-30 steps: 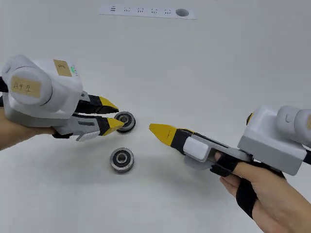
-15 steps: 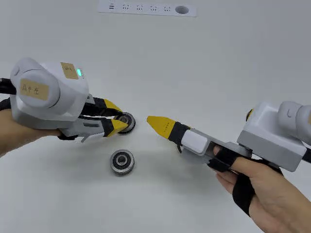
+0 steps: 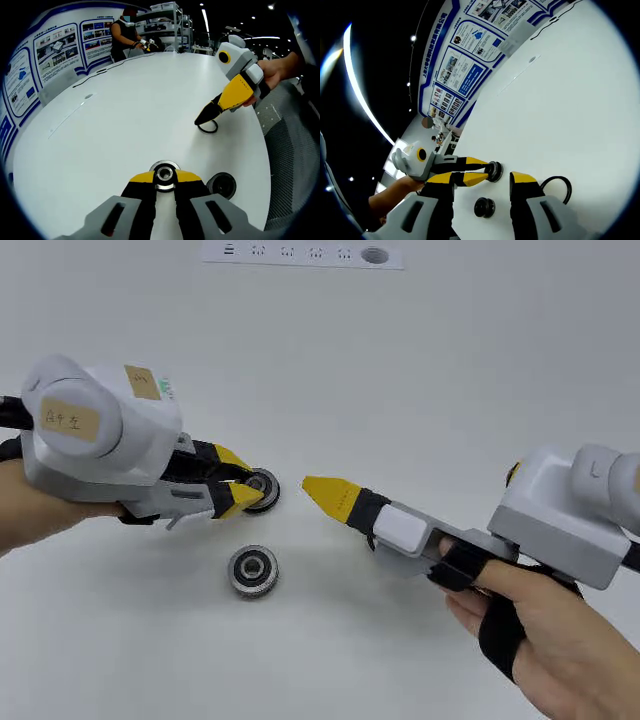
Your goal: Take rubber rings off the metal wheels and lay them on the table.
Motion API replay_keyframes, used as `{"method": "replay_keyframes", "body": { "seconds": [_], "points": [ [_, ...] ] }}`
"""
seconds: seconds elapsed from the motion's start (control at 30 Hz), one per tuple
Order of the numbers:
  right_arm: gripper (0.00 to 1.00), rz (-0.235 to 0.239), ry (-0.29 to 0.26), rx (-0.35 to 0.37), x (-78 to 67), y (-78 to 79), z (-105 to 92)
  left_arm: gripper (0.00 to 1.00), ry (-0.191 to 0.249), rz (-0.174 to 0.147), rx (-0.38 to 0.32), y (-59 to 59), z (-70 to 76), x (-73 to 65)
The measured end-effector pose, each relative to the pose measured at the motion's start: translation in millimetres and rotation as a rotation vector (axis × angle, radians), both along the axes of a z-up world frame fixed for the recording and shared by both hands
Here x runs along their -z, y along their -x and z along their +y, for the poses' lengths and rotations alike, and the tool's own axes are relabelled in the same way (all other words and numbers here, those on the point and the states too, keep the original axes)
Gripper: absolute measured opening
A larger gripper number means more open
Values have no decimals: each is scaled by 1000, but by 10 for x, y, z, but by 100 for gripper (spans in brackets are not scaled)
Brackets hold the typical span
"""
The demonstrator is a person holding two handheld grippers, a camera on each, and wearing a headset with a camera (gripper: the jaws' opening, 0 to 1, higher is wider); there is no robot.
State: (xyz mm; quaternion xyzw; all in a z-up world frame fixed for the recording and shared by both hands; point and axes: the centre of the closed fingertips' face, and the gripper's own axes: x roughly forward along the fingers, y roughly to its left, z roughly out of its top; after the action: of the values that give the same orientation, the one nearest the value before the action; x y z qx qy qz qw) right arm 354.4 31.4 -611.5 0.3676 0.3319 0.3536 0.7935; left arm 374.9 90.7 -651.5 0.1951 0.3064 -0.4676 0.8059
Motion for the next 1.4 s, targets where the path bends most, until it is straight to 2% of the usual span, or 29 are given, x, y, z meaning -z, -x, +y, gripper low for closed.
{"method": "replay_keyframes", "body": {
  "seconds": [0.13,0.2,0.33,0.43,0.6,0.83,1.07,1.4],
  "points": [
    [46,6,-9,-24,33,-20,91,13,-21,14,-3,3,3,8],
    [48,16,-26,-37,37,-29,164,13,-17,23,-9,2,8,10],
    [51,23,-41,-53,44,-56,285,12,-13,19,-5,6,14,13],
    [56,43,-40,-62,112,-93,363,12,-13,20,3,6,11,14],
    [59,68,-59,-75,150,-115,496,12,-15,19,1,5,11,16],
    [59,87,-77,-77,197,-183,559,12,-21,23,2,0,8,17],
    [58,98,-84,-84,206,-164,588,12,-21,24,0,-4,4,17],
    [57,88,-90,-93,175,-142,598,12,-17,28,-6,-8,-2,15]
  ]
}}
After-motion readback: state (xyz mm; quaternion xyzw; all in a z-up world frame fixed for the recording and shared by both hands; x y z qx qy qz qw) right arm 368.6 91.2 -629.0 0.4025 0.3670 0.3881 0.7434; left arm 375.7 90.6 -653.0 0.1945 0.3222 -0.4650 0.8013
